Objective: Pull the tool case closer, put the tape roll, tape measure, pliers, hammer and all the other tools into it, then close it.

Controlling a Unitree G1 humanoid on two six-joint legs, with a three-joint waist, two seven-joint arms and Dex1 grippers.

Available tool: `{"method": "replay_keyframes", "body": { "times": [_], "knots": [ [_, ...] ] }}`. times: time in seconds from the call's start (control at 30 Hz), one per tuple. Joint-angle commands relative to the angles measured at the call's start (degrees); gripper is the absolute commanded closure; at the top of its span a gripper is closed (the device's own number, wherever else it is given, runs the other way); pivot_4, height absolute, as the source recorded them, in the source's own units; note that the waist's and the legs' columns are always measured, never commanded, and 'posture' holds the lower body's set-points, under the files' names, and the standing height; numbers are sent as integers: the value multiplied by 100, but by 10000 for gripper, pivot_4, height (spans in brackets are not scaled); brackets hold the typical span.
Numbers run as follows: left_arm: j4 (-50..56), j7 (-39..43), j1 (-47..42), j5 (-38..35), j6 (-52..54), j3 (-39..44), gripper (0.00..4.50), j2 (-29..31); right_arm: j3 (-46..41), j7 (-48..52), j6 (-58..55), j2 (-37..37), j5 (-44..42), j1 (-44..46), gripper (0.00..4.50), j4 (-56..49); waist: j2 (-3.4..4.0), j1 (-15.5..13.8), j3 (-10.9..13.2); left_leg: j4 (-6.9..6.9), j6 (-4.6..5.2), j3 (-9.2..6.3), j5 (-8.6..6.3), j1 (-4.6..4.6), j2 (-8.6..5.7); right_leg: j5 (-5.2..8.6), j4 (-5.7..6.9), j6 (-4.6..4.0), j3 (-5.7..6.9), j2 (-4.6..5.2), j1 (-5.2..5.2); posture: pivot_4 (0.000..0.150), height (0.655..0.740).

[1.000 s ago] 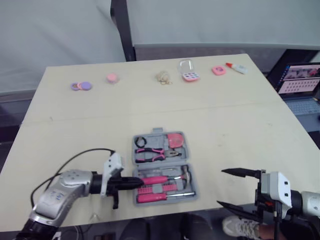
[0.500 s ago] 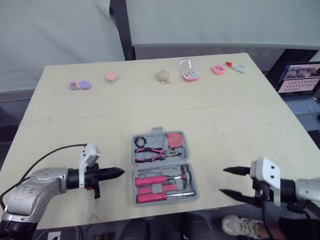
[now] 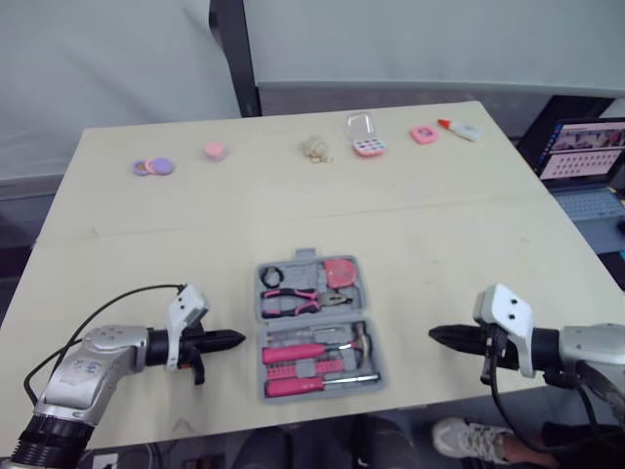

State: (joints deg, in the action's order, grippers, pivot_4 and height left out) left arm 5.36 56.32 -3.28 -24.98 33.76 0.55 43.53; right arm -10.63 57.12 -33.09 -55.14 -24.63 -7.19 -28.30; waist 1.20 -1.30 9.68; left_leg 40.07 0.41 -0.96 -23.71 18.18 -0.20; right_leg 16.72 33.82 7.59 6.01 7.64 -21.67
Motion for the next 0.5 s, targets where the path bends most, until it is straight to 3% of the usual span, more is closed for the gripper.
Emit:
{"method": "replay_keyframes", "body": {
  "times": [0.03,0.23,0.5],
  "knots": [
    [-54,1,-134,141,-79,-75,45000,15,424,-121,-268,-94,179,605,43800,241,2,-1,1,0,0,0,0,1,-1,0,0,0,0,0,-2,1500,7400],
    [-32,-188,-287,298,19,-312,45000,-167,1362,-489,-935,56,685,1660,43800,780,3,0,4,3,-1,-2,1,17,-3,-2,0,3,3,1,-17,1500,7400],
    [16,-314,-356,501,-110,-492,45000,-333,1923,-683,-1013,447,1008,2222,43800,1146,3,6,4,30,-6,7,4,103,-21,-4,26,8,10,-6,-103,1500,7400]
  ]
}}
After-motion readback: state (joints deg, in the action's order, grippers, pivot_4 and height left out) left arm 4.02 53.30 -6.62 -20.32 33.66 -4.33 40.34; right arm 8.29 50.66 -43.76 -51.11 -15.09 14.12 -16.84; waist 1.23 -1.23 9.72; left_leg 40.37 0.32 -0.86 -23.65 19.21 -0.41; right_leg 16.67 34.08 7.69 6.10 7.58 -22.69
